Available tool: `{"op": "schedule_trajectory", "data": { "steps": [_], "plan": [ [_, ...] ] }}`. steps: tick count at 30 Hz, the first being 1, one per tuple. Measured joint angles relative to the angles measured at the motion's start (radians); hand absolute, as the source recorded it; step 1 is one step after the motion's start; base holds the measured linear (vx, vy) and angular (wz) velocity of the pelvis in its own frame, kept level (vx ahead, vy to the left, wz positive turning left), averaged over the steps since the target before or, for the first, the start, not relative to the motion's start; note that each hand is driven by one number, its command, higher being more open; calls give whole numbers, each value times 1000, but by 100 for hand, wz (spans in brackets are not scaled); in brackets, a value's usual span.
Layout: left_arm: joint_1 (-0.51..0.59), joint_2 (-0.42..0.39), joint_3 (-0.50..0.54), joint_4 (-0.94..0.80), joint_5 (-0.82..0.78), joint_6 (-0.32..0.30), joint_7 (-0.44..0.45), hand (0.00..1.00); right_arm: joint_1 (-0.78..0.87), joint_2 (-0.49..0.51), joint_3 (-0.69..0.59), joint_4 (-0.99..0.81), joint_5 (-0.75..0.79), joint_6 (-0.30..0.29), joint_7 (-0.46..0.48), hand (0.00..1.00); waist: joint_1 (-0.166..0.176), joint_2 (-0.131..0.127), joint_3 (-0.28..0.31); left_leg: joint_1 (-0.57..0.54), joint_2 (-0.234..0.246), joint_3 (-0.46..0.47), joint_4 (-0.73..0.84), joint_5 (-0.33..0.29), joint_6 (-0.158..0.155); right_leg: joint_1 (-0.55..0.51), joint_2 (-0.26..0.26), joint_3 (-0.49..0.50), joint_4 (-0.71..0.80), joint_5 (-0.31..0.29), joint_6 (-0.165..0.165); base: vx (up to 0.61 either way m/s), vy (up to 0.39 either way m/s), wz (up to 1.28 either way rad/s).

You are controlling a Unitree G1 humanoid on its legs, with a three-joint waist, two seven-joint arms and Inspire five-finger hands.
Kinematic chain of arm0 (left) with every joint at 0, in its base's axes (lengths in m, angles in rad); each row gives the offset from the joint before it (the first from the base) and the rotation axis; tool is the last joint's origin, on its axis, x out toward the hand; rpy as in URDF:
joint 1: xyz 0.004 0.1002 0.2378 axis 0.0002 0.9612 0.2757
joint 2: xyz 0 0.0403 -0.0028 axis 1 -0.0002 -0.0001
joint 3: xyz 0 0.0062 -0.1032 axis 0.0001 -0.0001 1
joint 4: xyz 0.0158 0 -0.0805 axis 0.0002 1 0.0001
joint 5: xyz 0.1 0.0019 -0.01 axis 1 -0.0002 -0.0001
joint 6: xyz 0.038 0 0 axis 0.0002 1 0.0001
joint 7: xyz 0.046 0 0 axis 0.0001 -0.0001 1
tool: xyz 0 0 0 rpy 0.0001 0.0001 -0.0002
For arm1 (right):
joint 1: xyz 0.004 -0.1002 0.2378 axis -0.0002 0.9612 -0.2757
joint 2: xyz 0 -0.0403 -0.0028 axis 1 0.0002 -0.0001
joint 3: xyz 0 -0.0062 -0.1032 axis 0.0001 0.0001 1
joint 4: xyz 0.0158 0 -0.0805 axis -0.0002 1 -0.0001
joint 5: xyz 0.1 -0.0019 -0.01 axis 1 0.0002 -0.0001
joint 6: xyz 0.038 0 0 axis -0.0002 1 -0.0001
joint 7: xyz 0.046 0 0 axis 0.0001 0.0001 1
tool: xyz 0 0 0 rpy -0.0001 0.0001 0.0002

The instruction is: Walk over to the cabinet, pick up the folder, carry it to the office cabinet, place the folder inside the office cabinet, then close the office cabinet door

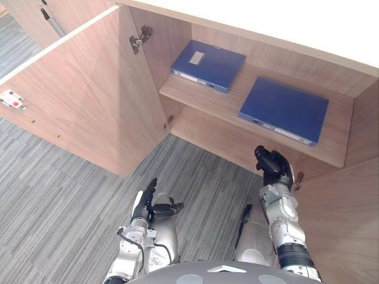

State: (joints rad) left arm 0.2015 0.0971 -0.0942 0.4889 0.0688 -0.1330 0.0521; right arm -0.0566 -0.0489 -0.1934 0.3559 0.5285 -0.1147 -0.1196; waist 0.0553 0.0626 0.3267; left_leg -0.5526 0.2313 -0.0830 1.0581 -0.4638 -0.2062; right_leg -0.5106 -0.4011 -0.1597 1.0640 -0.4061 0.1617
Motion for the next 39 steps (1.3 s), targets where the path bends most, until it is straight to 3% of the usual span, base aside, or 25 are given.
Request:
{"op": "schedule_trajectory", "data": {
  "steps": [19, 27, 39],
  "plan": [
    [-26, 41, -67, -4, -2, -32, -26, 100, -315, -194, -89, 234, 76, 4, -38, 0, 24, 25, 32, -35, -11, -11, 24, -5, 2, -15, -21, -8, 27, -9, 6, 2, 5, 3],
    [-28, 67, -86, -16, -24, -40, -28, 100, -512, -310, -80, 321, 74, 9, -40, 0, 24, 34, 42, -68, 25, 26, 61, 0, 13, -25, -42, -4, 50, -18, 22, -7, 19, 7],
    [-32, 74, -88, -52, -43, -40, -25, 100, -587, -338, -29, 389, 67, 40, -39, 0, 26, 40, 82, -108, 21, 25, 114, -12, 17, -68, -55, 10, 101, -34, 30, 3, 14, 1]
  ]
}}
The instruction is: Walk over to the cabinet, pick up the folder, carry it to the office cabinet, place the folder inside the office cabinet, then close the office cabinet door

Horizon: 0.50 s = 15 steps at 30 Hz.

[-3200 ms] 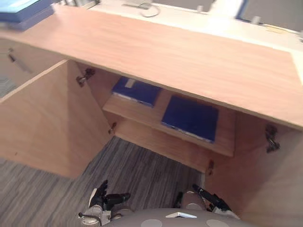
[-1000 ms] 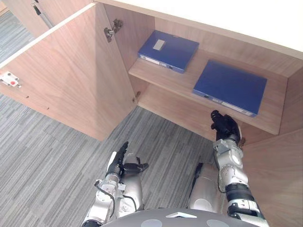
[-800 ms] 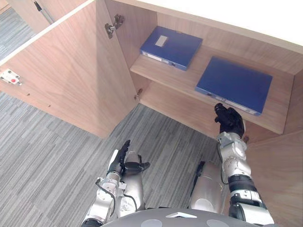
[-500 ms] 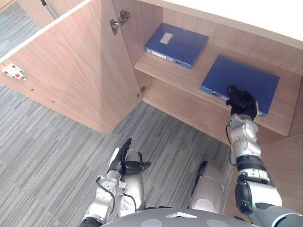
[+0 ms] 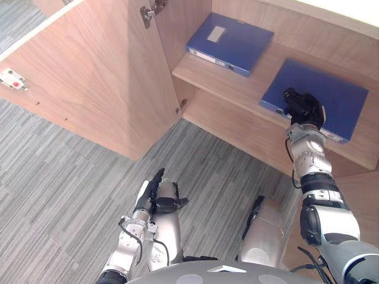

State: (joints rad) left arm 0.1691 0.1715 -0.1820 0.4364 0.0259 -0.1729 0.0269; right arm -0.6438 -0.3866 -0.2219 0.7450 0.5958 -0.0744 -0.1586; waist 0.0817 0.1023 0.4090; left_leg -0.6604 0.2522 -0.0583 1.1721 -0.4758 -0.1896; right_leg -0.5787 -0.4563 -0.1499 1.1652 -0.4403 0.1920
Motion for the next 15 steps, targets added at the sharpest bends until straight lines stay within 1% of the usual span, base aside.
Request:
{"op": "schedule_trajectory", "data": {
  "steps": [8, 15],
  "plan": [
    [0, 5, 0, -16, -25, 1, 8, 100, 0, -3, 2, 10, -1, 1, -3, 0, 0, -2, 7, -34, 1, -2, 52, -23, 1, -34, -8, 19, 43, -16, 5, -19, 34, -1],
    [3, 8, 0, -40, -25, 4, 10, 100, -2, -8, 19, 11, -1, 1, -8, 0, 7, -3, 8, -73, 2, -5, 109, -45, 4, -77, -13, 41, 95, -34, 13, -11, 38, 0]
  ]
}}
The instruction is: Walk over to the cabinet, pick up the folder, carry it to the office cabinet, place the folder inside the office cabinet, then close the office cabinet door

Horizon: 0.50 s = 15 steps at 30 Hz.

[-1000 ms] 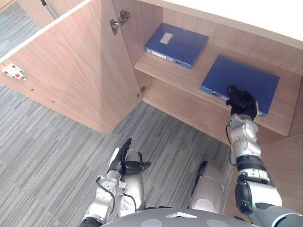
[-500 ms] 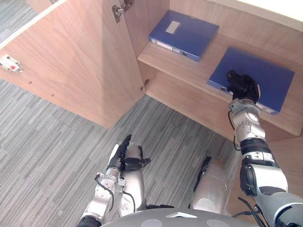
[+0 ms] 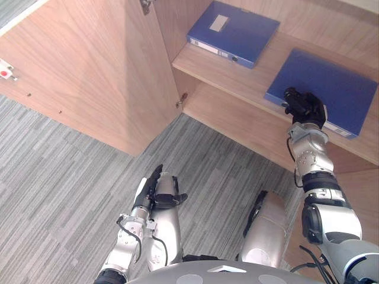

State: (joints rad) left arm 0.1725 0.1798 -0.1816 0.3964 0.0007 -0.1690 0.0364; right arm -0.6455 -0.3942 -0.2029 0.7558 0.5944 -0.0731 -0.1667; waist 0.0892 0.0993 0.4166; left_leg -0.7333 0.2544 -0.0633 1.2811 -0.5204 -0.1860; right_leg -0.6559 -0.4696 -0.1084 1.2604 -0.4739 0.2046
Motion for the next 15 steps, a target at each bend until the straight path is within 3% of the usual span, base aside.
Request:
{"op": "schedule_trajectory", "data": {
  "steps": [15],
  "plan": [
    [27, 10, 4, -67, -39, 17, 7, 100, 0, -5, 5, -1, -1, 0, -9, 0, 8, -11, 8, -52, 1, -8, 69, -26, 4, -33, -24, 10, 68, -36, 12, -7, 38, 4]
  ]
}}
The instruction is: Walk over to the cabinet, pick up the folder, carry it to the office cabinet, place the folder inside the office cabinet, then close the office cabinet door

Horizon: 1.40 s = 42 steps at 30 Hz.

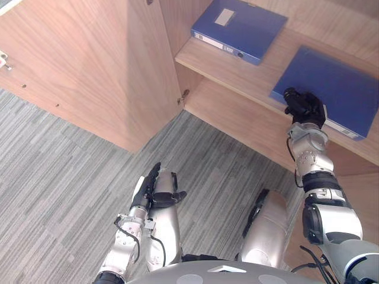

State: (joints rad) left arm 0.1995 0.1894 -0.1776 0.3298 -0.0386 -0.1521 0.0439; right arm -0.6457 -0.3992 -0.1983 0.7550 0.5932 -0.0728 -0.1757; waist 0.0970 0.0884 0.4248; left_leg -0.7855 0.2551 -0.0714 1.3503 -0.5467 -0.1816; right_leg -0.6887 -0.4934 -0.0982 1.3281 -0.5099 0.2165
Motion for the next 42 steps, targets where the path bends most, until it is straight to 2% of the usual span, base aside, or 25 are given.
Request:
{"op": "schedule_trajectory", "data": {
  "steps": [11, 20, 35, 42],
  "plan": [
    [1, -1, 0, -9, -9, 1, 0, 100, -2, -7, -18, 0, -1, 0, -5, 0, 7, 1, 8, -12, -8, -2, 12, 0, -1, -8, -12, 3, 19, -12, 3, -1, 14, 2],
    [1, -7, 0, -4, -35, -1, -1, 100, -21, -71, -17, 2, 0, 1, -11, 0, 7, 1, 8, -23, -34, -16, 8, 9, -5, -8, -32, -8, 33, -24, 5, -1, 13, 9],
    [0, -14, 7, 12, -75, 0, -23, 100, -127, -154, 32, 139, 0, 11, -29, 0, 8, 2, 7, -41, -70, -34, -41, 57, -11, -7, -63, -36, 33, -27, -1, -20, 8, 8],
    [1, -13, 7, 3, -78, 2, -23, 100, -121, -148, 41, 135, 0, 7, -29, 0, 6, 1, 7, -41, -70, -35, -43, 59, -12, -7, -61, -38, 33, -28, -2, -2, 7, 1]
  ]
}}
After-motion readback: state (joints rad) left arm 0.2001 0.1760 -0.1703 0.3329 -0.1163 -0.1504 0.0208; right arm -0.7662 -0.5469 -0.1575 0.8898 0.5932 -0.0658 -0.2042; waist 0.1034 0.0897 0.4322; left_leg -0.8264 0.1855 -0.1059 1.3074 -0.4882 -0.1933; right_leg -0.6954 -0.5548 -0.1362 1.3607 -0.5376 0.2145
